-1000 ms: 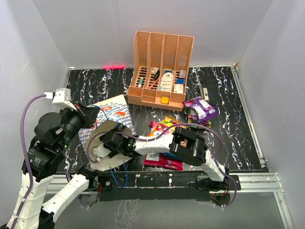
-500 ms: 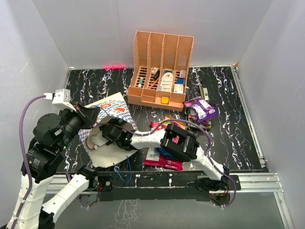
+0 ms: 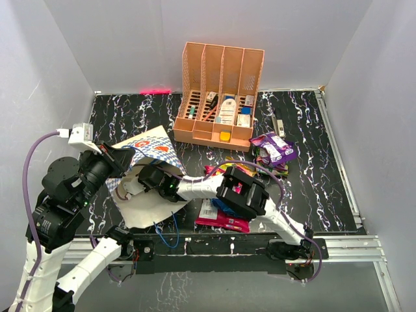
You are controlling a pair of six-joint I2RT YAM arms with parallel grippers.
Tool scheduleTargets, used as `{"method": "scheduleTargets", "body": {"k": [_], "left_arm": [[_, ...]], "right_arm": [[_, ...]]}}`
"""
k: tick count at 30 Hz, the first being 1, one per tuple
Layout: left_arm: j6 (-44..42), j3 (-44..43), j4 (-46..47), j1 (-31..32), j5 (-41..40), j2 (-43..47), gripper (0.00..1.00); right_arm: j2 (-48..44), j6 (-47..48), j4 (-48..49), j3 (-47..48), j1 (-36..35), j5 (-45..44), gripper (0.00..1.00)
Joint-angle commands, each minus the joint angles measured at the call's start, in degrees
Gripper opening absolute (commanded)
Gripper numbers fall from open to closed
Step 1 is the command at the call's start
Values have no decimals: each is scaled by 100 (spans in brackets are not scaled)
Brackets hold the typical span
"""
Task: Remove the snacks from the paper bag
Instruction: Take out the snack from the paper bag.
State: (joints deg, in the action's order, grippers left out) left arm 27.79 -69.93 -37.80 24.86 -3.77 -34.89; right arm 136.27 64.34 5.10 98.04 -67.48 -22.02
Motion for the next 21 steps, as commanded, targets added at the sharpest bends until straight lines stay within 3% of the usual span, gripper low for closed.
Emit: {"method": "scheduleTargets", "body": {"k": [1,13,21], "left_arm": [[59,-161,75,-10,44,29,0],[69,-128,189,-10,-295,8,0],[85,-78,257,-8,-438,-21,0]], "right_arm": [[-597,-418,351,67,-9,407,7],[-2393,-2195,230,-1338,-118,1862,7],[-4126,-3254,235,-2626,-169,3718,7]]}}
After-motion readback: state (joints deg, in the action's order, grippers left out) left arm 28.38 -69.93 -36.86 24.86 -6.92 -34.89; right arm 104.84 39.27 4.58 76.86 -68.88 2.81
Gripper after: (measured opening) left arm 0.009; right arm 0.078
